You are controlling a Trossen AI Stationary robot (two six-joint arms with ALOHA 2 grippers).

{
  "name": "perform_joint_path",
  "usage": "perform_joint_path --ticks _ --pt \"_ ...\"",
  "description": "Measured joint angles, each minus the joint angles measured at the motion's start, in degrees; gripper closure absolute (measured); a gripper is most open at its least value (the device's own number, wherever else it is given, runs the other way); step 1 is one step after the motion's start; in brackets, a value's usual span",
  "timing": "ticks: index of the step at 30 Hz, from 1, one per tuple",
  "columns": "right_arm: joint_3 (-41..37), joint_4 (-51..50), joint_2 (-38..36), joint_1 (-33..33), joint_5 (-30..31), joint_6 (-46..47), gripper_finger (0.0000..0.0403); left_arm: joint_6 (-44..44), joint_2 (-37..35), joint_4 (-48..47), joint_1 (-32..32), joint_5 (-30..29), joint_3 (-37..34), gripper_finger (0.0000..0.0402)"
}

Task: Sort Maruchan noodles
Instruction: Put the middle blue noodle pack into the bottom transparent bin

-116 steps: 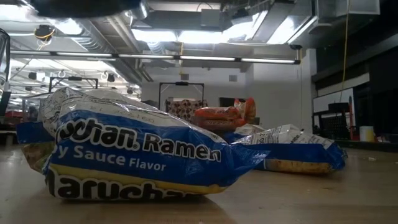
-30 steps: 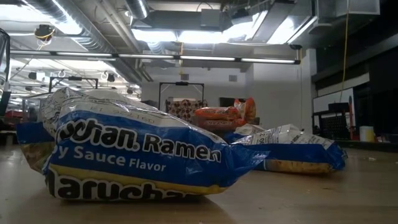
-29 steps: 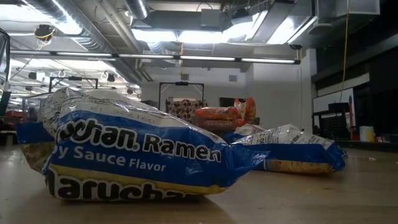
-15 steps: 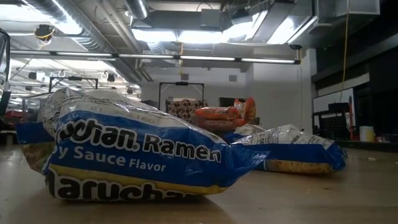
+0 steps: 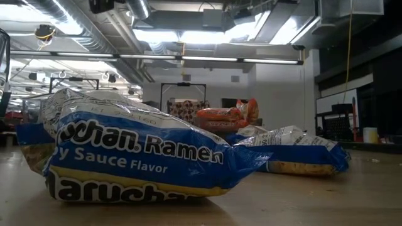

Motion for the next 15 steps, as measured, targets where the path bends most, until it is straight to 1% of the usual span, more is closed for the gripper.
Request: perform_joint_path --ticks 2,4,6,10,15 --pt "-1.97 -0.06 -2.74 -0.02 1.39 0.9 0.0187 -3.14 1.58 -1.62 -3.81 0.9 0.07 0.0275" --pt "-4.36 0.26 -5.27 -0.02 2.76 1.59 0.0187 -6.39 3.47 -2.45 -8.02 0.36 0.07 0.0275" --pt "-7.13 1.33 -7.82 -0.02 4.07 1.7 0.0187 -9.82 5.06 -2.26 -12.35 -2.11 0.07 0.0275" --pt "-13.38 5.4 -12.31 -0.02 4.04 1.64 0.0187 -16.32 7.51 -4.9 -19.66 -7.34 0.07 0.0275" --pt "-21.7 10.69 -18.04 -0.02 4.18 1.65 0.0187 -24.45 9.47 -8.88 -28.0 -11.13 0.07 0.0275"
